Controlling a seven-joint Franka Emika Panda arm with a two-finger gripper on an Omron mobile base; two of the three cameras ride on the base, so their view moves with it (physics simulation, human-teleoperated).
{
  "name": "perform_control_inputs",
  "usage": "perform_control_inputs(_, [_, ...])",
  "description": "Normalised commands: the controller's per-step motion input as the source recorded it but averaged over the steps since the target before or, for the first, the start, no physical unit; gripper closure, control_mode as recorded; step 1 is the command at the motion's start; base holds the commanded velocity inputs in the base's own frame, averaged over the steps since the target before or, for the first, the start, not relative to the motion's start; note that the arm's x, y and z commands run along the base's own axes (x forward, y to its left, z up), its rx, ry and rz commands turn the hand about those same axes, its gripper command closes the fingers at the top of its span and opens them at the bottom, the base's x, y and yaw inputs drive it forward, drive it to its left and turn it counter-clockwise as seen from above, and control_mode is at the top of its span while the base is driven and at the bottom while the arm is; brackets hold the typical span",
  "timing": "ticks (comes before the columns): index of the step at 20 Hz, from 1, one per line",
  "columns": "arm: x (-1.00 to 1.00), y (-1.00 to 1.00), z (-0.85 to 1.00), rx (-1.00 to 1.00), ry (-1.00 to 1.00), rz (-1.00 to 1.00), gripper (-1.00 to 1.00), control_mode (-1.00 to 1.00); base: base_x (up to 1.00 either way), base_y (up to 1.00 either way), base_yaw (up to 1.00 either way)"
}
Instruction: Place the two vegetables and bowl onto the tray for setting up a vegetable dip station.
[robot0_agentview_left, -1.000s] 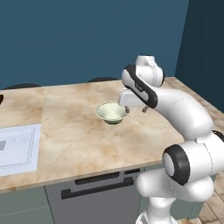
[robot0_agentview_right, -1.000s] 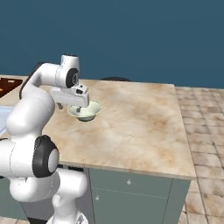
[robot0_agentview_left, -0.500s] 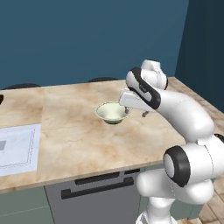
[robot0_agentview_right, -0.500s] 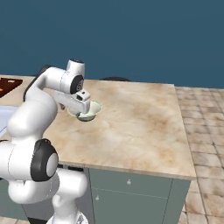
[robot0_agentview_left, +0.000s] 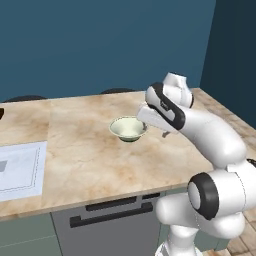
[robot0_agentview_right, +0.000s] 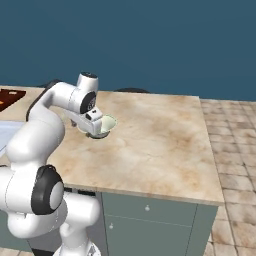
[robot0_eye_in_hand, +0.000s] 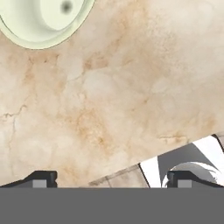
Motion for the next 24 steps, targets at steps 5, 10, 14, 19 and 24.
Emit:
perform_control_inputs(5, [0.18, 0.02, -0.07, 0.00, 0.00, -0.14, -1.00, -1.00, 0.00, 0.00, 0.00])
perform_control_inputs(10, [0.22, 0.00, -0.19, 0.00, -0.01, -0.09, -1.00, -1.00, 0.00, 0.00, 0.00])
perform_control_inputs(14, [0.29, 0.00, -0.18, 0.00, 0.00, -0.05, -1.00, -1.00, 0.00, 0.00, 0.00])
perform_control_inputs(19, [0.27, 0.00, -0.15, 0.00, 0.00, -0.03, -1.00, -1.00, 0.00, 0.00, 0.00])
perform_control_inputs(24, [0.17, -0.10, -0.05, 0.00, 0.00, 0.00, -1.00, -1.00, 0.00, 0.00, 0.00])
